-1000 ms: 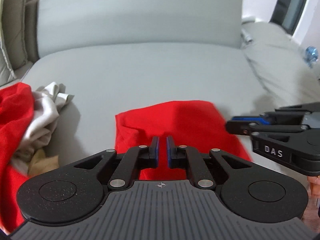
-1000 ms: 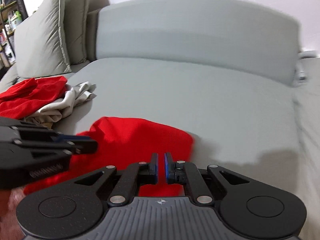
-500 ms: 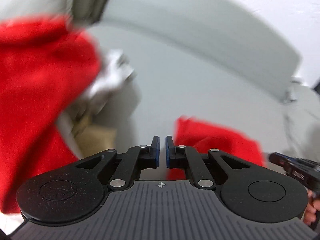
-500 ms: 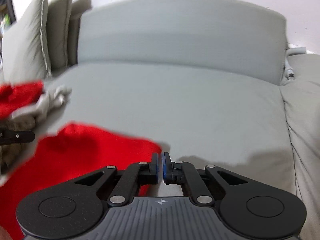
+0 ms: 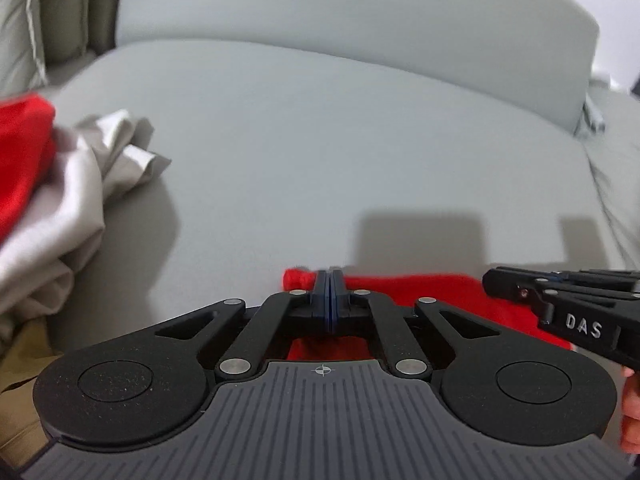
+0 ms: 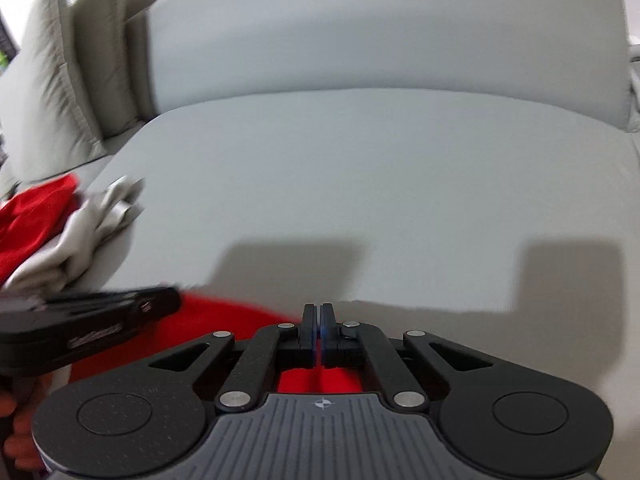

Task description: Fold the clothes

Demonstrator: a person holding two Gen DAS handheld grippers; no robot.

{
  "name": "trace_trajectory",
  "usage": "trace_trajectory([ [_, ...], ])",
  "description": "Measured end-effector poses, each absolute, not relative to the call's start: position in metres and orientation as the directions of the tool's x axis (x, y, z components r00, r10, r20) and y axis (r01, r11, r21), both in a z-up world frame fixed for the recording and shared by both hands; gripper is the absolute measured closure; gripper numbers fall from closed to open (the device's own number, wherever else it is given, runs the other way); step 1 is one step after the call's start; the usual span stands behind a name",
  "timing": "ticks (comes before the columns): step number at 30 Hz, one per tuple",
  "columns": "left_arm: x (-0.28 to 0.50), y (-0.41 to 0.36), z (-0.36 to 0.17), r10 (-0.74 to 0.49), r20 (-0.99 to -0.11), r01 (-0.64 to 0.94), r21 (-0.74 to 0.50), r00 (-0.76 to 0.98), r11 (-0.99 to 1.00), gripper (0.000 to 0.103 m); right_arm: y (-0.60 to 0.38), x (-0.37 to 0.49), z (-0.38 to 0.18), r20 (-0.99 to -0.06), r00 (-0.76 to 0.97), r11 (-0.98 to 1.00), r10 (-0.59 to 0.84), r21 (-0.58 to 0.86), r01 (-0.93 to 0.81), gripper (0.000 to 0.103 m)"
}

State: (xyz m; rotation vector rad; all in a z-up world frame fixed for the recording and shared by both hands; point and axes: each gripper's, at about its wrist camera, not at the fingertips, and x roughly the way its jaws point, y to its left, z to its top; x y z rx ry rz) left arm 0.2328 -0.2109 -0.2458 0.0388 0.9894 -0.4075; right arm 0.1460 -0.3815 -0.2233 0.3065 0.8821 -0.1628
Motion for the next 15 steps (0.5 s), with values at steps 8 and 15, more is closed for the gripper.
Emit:
trace_trajectory([
  [8,0.198,-0.160,-0.188,-0.351,-0.786,0.360,-0.176,0.509,0.916,0.061,-0.410,0.076,-0.179,-0.733,0.680,0.919,0.021,0.282,0.275,0.085],
  [15,0.120,-0.150,-0.185,-0.292,-0.820,0.433,-0.059,0.493,0.899,0.045,-0.376,0.001,-0.176,-0.771,0.635,0.920,0.045,0.280,0.274,0.080],
])
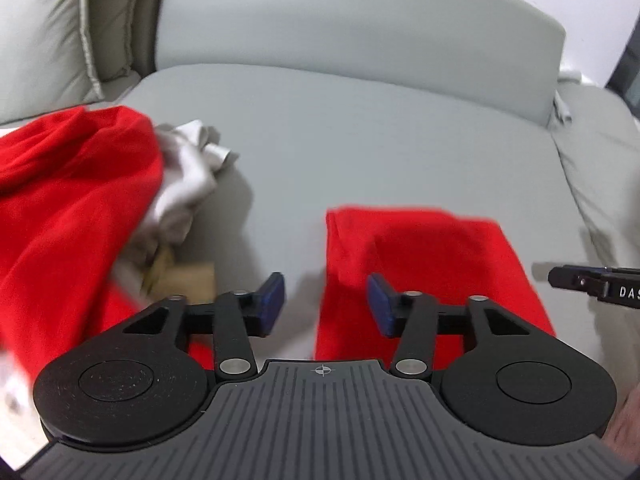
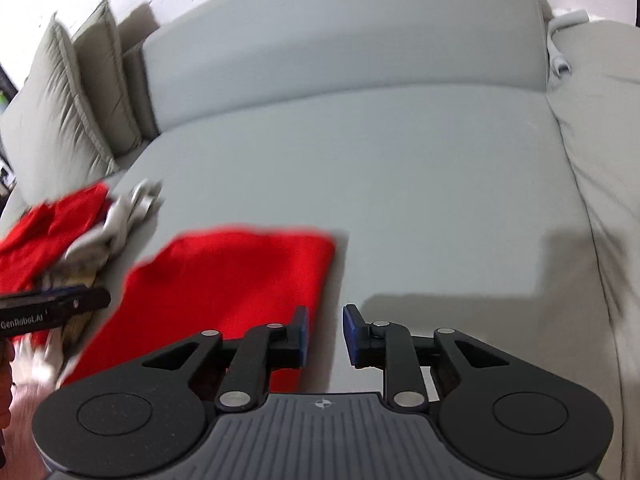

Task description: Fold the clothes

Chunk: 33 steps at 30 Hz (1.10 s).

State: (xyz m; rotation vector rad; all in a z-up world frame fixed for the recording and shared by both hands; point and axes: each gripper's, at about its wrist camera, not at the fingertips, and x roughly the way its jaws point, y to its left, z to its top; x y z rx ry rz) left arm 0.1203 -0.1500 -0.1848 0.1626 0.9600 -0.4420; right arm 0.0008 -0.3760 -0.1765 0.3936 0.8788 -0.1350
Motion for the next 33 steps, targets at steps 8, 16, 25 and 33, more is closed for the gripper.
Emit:
trace_trajectory([
  [8,0.049,-0.155,-0.195,-0.203,-0.852,0.485,0.067,0.482,0.872,0.053,-0.315,-0.036,-0.169,-0.750,0.656,0.972,0.079,0.205,0.118,0.079],
  [16,0.049,-0.133,-0.196,-0.173,-0.896,0.387,-0.002,0.408,0.922,0.047,-0.306,-0.085,-0.170,-0.803,0.597,0.976,0.010,0.137,0.168,0.079],
  [25,0.030,-0.110,-0.176,-0.262,-0.839,0.373,-0.077,0.478,0.925,0.045,-0.304,-0.107,-0.167,-0.763,0.646,0.940,0.011,0.228,0.253,0.071],
  [33,0.019,-0.122,-0.178,-0.229,-0.869,0.414,-0.031,0.438,0.910,0.042,-0.293,-0.105,-0.161,-0.761,0.648,0.952,0.023,0.214,0.218,0.063],
])
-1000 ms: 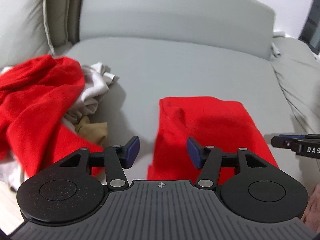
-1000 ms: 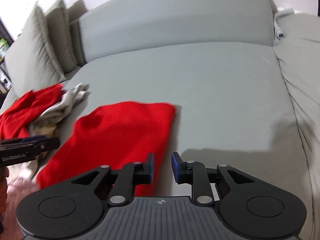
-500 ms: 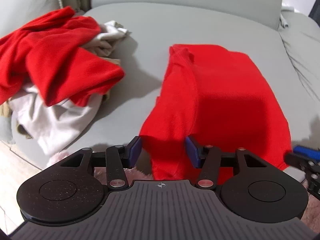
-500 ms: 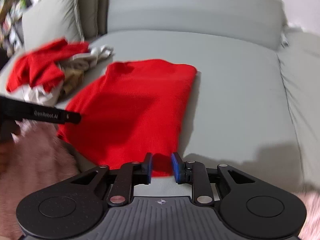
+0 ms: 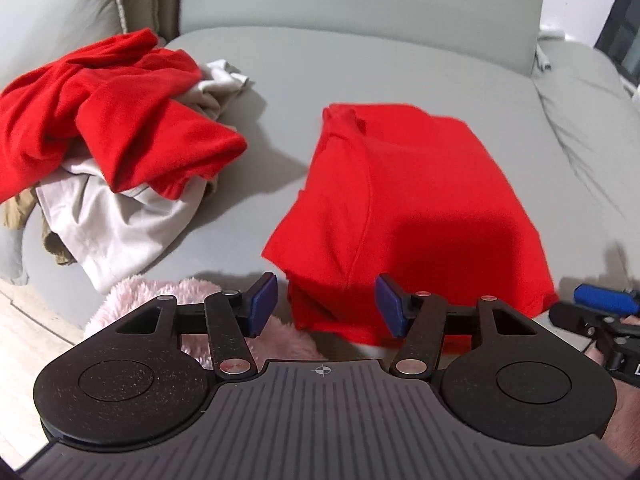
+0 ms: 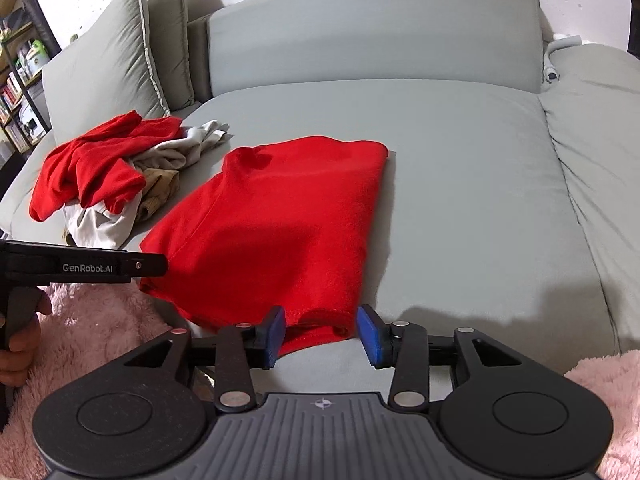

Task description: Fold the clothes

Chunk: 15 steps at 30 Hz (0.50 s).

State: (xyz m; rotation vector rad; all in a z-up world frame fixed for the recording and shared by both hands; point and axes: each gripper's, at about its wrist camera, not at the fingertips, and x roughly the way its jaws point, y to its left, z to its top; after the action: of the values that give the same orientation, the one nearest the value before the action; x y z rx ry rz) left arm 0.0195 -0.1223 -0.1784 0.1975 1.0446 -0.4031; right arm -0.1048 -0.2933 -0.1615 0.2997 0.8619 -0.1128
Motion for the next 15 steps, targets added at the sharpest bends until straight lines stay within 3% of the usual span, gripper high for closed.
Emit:
trace_trajectory([
  [8,0.015,-0.113,-0.165,-0.295,-0.855,0.409,-0.109,0.427,0.906,0.041,-0.316,-0.086,-0.142,-0.758,0.650,0.929,0.050,0.274,0.249,0.063],
  [15,0.045,-0.104,-0.158,-0.337,-0.833,0.353,-0.185,0.439,0.917,0.037,-0.336,-0.052,-0.135,-0.789,0.600,0.919,0.134,0.326,0.223,0.055],
])
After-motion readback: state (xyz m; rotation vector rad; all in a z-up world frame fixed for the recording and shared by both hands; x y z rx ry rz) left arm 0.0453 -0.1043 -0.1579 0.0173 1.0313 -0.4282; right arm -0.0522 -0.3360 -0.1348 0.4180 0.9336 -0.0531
